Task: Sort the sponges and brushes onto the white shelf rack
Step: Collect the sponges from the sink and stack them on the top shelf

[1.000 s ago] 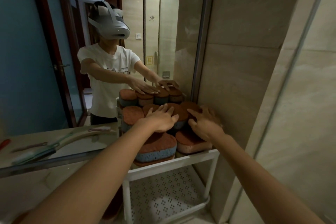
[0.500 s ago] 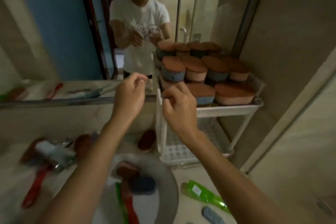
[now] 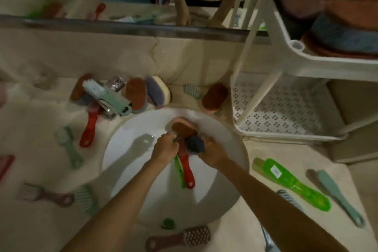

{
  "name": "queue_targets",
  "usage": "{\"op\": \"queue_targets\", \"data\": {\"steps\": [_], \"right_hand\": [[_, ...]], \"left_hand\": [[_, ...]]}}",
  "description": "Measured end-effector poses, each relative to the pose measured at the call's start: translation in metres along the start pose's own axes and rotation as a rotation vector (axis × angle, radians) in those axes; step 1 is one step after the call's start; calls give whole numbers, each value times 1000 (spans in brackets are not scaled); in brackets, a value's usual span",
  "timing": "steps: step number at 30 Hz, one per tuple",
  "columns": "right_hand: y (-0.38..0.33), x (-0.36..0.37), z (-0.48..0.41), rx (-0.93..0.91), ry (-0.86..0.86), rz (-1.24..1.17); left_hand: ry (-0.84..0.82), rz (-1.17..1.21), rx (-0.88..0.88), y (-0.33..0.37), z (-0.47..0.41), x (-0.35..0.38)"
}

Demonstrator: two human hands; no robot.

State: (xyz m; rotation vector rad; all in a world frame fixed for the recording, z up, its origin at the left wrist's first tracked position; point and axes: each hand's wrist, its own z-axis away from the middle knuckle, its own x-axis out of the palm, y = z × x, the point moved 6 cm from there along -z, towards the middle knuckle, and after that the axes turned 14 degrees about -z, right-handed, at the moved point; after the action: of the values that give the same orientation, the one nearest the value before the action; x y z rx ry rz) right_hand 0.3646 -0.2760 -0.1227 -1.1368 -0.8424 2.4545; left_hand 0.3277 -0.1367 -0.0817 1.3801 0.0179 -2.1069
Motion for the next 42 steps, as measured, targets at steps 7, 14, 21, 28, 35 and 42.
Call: {"op": "queue_targets", "data": {"steps": [7, 14, 21, 28, 35, 42], "right_hand": [[35, 21, -50, 110, -76, 162], [50, 31, -71, 176, -19, 247], [44, 23, -60, 227, 56, 303], [29, 9, -30, 200, 193, 69], [-42, -34, 24, 7, 379, -342], [-124, -103, 109, -306, 513, -567]], "left_hand": [[4, -374, 217, 2, -83, 26], [86, -434, 262, -1, -117, 46], [77, -436, 219, -1, -113, 45], [101, -29, 58, -5, -72, 3], [-27, 1208, -259, 0, -3, -17], [115, 1654, -25, 51, 65, -102]]}}
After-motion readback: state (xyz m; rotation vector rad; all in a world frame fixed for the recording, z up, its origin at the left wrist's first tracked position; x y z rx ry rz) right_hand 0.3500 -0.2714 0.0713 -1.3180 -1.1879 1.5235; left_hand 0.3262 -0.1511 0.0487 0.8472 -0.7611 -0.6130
